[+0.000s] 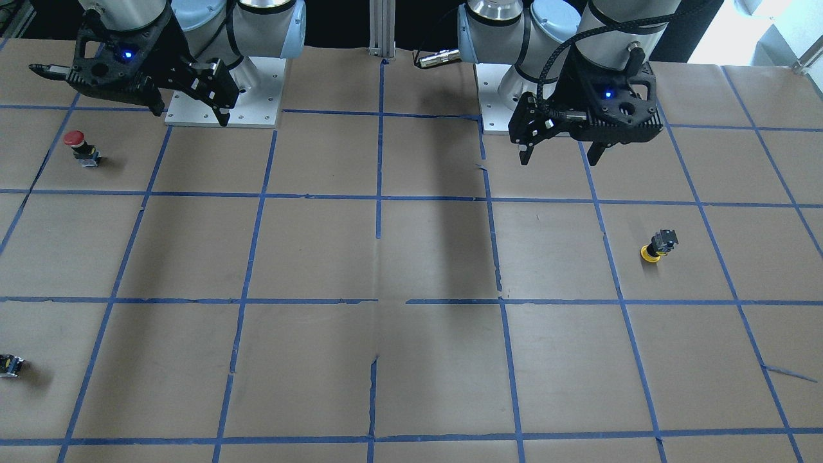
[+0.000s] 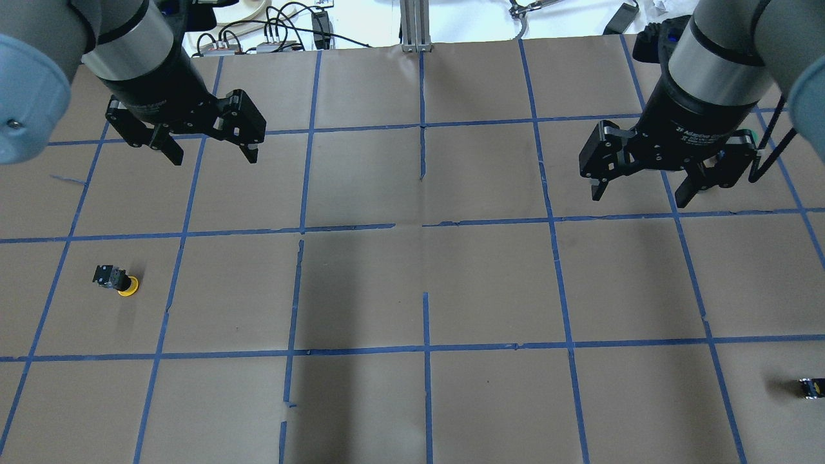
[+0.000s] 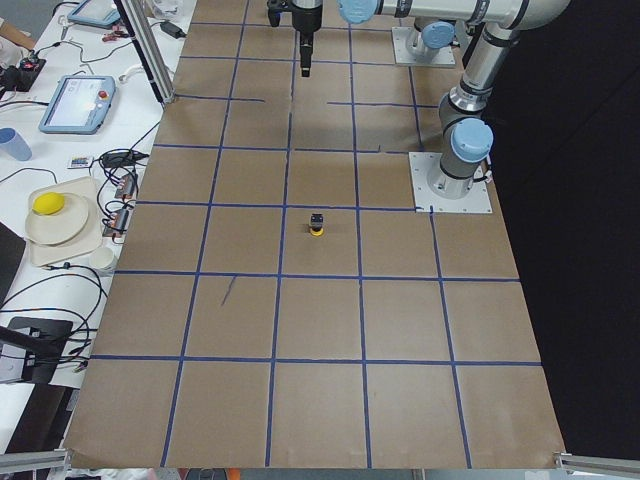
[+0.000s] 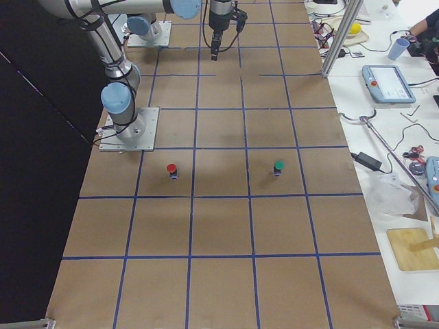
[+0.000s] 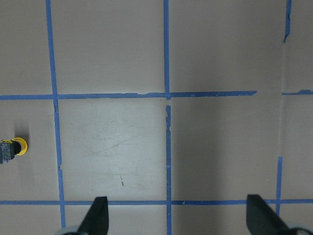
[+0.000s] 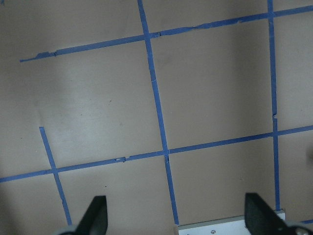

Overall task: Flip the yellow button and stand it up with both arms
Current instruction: 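Move the left gripper down toward the yellow button lying on its side, then close the left gripper on the yellow button's body, then lift the yellow button with the left gripper toward the right gripper, then close the right gripper on the yellow cap while the left gripper holds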

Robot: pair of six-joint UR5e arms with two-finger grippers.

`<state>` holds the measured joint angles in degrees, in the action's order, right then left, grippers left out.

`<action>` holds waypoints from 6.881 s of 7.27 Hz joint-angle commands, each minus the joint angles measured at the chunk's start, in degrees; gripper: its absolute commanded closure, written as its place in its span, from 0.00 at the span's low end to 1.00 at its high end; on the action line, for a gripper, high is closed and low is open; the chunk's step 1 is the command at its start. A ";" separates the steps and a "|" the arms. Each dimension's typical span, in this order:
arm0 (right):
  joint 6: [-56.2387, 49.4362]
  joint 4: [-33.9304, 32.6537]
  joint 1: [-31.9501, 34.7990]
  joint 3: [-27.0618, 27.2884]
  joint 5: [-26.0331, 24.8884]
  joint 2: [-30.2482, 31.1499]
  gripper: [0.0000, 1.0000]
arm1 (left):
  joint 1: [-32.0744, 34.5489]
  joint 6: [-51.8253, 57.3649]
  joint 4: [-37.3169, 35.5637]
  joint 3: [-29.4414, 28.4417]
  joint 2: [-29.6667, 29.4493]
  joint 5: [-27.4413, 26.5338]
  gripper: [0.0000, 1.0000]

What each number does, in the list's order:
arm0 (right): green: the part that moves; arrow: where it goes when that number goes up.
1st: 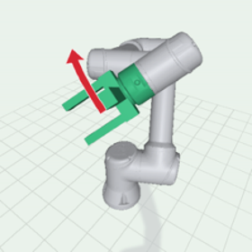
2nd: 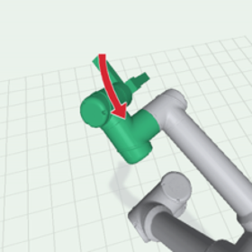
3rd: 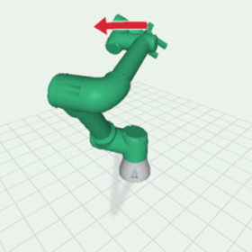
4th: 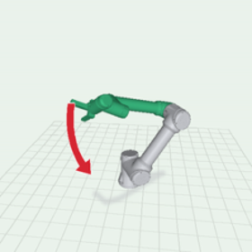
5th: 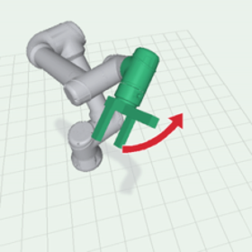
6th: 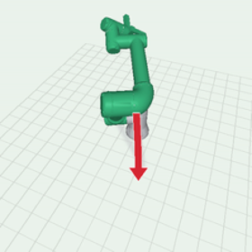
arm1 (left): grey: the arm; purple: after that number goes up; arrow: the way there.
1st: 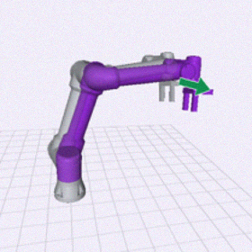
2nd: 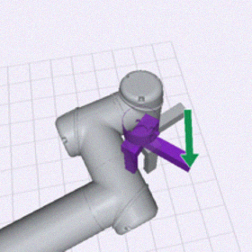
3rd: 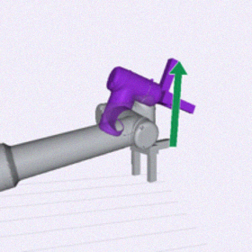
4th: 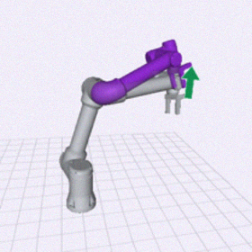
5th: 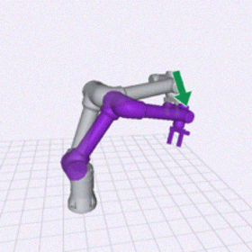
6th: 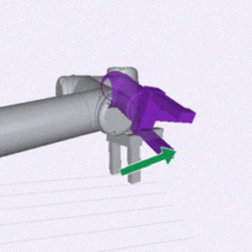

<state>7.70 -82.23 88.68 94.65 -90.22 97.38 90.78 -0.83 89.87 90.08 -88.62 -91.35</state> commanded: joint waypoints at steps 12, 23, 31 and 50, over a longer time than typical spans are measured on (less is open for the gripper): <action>0.21 0.23 -0.53 0.00 0.40 4.21 0.00 | -40.07 39.76 -38.28 31.03 -9.71 -1.03 0.01; 1.17 3.84 -0.79 0.36 -2.50 2.64 0.00 | -34.90 38.06 -18.43 25.24 -3.53 15.97 0.89; 25.05 4.10 -11.43 0.18 29.19 -0.26 0.00 | -8.10 20.52 4.96 21.98 5.56 73.62 0.89; 37.21 4.19 -8.97 3.87 65.88 5.01 0.18 | -2.45 12.78 -1.02 22.24 8.73 89.50 0.91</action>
<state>44.85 -77.91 79.75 98.51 -24.43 102.45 88.33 11.92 88.91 112.29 -79.90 -1.91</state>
